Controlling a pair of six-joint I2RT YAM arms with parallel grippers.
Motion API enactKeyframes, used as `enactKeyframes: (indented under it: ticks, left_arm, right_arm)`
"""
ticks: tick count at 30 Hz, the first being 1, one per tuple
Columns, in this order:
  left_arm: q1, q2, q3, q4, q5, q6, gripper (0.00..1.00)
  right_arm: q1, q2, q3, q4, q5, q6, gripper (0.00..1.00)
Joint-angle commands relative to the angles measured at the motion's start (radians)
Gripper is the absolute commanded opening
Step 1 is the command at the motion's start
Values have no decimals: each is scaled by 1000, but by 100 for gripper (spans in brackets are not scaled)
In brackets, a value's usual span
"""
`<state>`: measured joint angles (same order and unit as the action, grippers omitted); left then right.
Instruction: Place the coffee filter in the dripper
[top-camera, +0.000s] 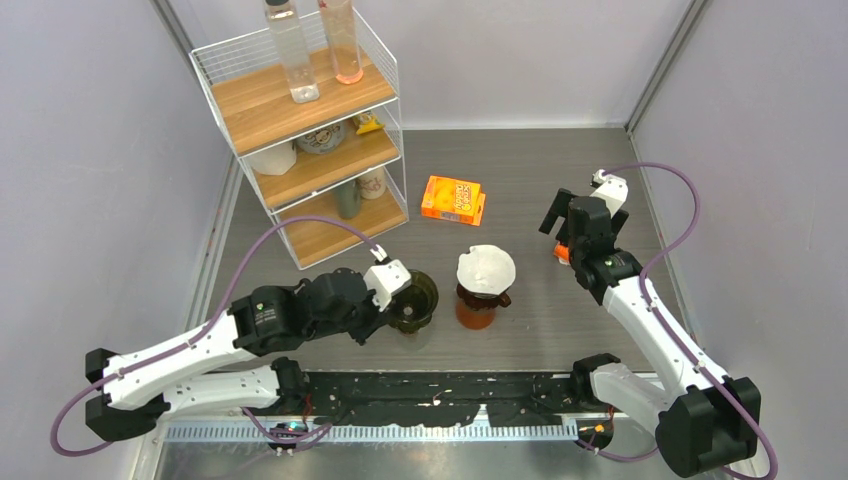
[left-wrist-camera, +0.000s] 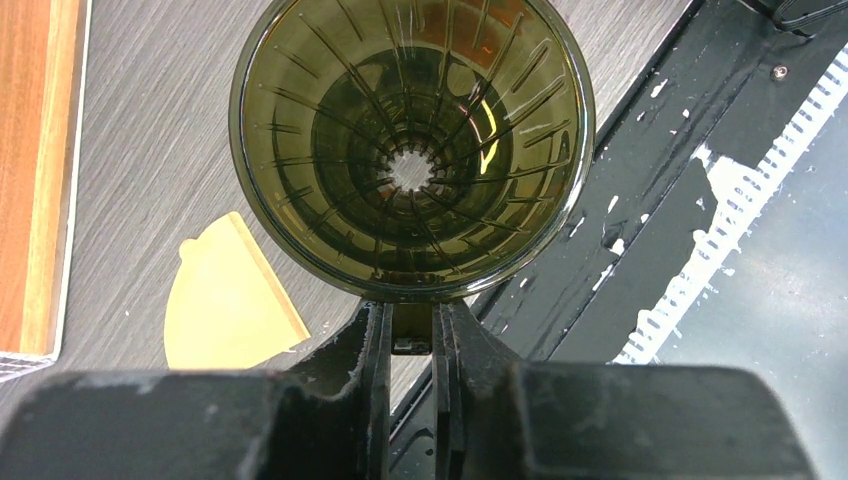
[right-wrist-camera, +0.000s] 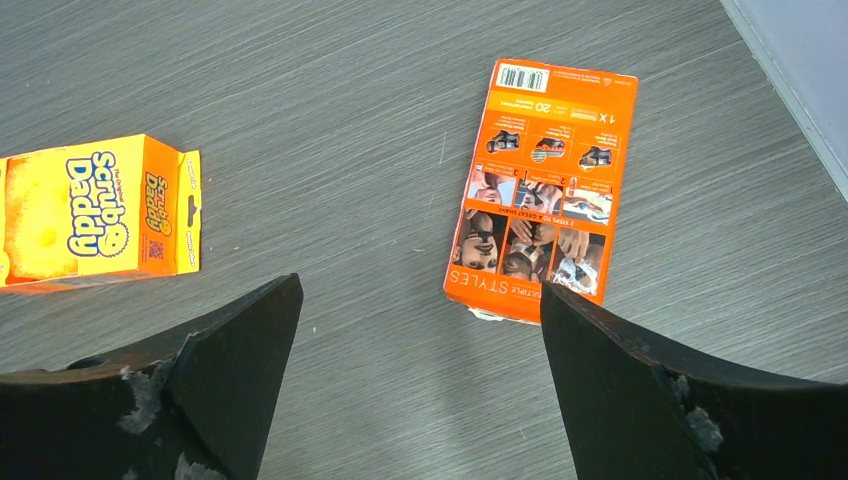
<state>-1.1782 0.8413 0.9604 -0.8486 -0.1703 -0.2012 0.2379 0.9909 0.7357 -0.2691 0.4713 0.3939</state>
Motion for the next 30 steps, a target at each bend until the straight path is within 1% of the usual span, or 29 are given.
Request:
enactKeyframes:
  ticks: [1, 4, 7, 9, 10, 12, 15, 16, 21, 23, 25, 26, 30]
  left_arm:
    - [-3, -6, -9, -2, -21, -16, 20]
    - [-2, 0, -12, -2, -20, -18, 27]
    - [-2, 3, -12, -2, -18, -20, 31]
    - [-2, 6, -11, -4, -15, -20, 39]
    - [-2, 8, -11, -5, -13, -21, 41]
    - [-2, 6, -12, -3, -7, -21, 44]
    - [-2, 1, -12, 8, 0, -20, 45]
    - [-1, -1, -10, 10, 0, -20, 47]
    - [-2, -16, -6, 13, 2, -20, 63]
    - [-1, -24, -9, 19, 2, -16, 76]
    - [-2, -33, -12, 27, -6, -14, 93]
    - [-2, -37, -12, 31, -7, -14, 99]
    - [-2, -46, 1, 23, -12, -12, 100]
  right_arm:
    - [-6, -18, 8, 39, 2, -12, 95]
    - [-6, -19, 6, 39, 0, -12, 95]
    - [-6, -19, 7, 39, 0, -12, 95]
    - [-7, -19, 7, 40, 1, -11, 95]
    - [-8, -19, 6, 40, 0, -11, 95]
    - [-8, -18, 5, 39, -1, -12, 95]
    - [-9, -18, 6, 39, -2, -12, 95]
    - [-9, -19, 6, 40, -2, -12, 95]
    - [-9, -23, 5, 39, -1, -11, 96]
    - [-10, -24, 4, 39, -2, -11, 95]
    - [-11, -26, 4, 39, -3, -11, 95]
    - [-11, -26, 4, 39, -2, -13, 95]
    - [-12, -26, 4, 40, -7, -18, 95]
